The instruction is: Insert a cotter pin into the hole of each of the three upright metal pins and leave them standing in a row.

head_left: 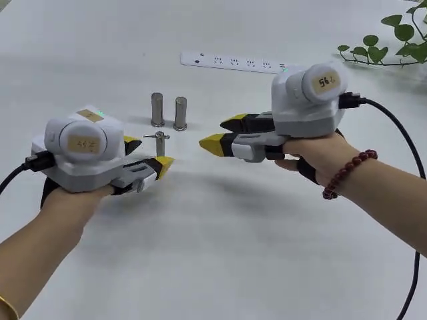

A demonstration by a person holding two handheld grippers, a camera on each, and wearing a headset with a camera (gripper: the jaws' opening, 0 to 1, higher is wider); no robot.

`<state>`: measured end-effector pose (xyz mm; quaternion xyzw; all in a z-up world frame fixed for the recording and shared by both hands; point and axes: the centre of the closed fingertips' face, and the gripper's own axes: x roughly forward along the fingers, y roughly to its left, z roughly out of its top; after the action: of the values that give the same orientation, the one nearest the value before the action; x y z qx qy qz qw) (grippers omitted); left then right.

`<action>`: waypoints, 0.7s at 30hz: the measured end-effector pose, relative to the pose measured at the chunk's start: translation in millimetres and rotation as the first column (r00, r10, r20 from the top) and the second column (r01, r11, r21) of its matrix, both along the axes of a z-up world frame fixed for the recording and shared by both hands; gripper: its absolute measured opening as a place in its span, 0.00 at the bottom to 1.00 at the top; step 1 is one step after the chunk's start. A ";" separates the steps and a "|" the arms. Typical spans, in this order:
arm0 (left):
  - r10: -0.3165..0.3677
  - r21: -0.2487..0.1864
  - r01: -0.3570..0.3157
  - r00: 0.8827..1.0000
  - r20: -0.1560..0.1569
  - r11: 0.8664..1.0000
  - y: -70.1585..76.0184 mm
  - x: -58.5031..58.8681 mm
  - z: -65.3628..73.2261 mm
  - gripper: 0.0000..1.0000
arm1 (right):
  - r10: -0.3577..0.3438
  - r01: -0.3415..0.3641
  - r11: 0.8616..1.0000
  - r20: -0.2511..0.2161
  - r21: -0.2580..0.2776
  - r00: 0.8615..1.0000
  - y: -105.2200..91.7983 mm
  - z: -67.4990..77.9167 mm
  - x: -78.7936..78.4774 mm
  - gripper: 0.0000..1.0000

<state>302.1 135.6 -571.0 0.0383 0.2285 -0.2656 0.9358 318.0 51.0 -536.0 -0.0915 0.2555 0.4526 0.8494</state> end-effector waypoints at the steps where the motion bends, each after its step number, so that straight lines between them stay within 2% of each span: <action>1: -0.002 -0.001 0.002 1.000 0.003 1.000 -0.2 -1.0 2.2 0.42 | -0.004 0.004 1.000 0.009 0.003 1.000 0.6 0.3 3.1 0.34; 8: -0.006 -0.034 0.007 0.999 0.032 0.999 -1.1 -7.4 18.2 0.55 | -0.027 0.027 0.999 0.024 0.021 0.999 8.3 -2.6 18.9 0.34; 14: -0.020 -0.036 0.022 0.999 0.037 0.999 0.1 -15.1 23.8 0.67 | -0.046 0.045 0.999 0.046 0.031 0.998 20.9 -8.5 31.9 0.36; 17: -0.017 -0.041 0.017 1.000 0.015 0.999 1.6 -20.8 26.7 0.74 | -0.064 0.060 0.996 0.059 0.062 0.996 28.3 -9.9 40.3 0.34; 21: -0.021 -0.036 0.021 1.000 0.019 0.999 1.1 -28.9 29.9 0.80 | -0.085 0.080 0.993 0.057 0.081 0.995 36.2 -16.6 52.3 0.34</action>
<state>273.2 136.8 -541.2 0.0264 0.2147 -0.2791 0.9356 370.3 87.2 -552.6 -0.0609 0.2151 0.4238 0.8778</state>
